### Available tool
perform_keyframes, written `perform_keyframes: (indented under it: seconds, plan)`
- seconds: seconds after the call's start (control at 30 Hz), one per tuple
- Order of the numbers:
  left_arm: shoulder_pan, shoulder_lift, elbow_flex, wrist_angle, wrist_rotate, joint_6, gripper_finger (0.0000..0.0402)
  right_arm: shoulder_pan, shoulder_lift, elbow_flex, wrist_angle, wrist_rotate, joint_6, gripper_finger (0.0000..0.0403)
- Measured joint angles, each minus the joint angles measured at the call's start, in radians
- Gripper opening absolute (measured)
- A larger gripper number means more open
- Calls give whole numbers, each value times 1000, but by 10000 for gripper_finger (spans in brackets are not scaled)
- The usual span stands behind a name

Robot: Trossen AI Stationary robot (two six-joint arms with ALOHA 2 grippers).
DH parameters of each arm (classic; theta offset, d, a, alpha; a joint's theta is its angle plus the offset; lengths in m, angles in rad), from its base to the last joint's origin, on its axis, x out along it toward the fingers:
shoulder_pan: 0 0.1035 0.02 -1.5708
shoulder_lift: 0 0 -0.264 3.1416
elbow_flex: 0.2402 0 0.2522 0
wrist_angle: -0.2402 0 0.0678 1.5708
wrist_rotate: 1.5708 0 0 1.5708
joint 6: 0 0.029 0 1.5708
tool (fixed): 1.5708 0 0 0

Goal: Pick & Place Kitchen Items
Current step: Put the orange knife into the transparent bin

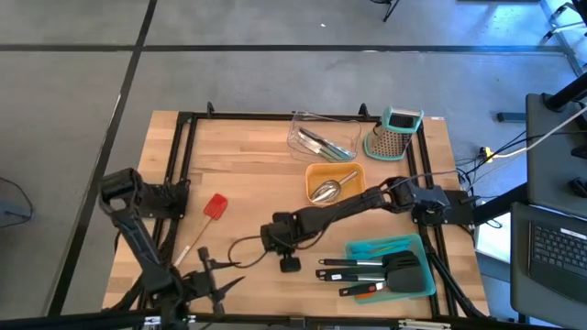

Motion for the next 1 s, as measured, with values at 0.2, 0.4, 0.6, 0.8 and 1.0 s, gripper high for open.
perform_keyframes:
  seconds: [0.2, 0.4, 0.6, 0.8, 1.0]
  plan:
    - [-16, 18, 0, 6, -40, -19, 175, -31, -2, 162, -224, 117, -90, 15]
    - [0, 49, 0, 9, -14, -52, 175, -95, -60, 262, -390, 207, -117, 14]
    - [-41, 62, 2, 117, -59, 53, 175, -189, -192, 267, -493, 241, -120, 14]
    - [-63, 86, 2, 314, -75, 275, 175, -331, -323, 269, -568, 259, -95, 14]
    - [-50, 106, 2, 317, -70, 260, 175, -469, -348, 250, -654, 362, -90, 14]
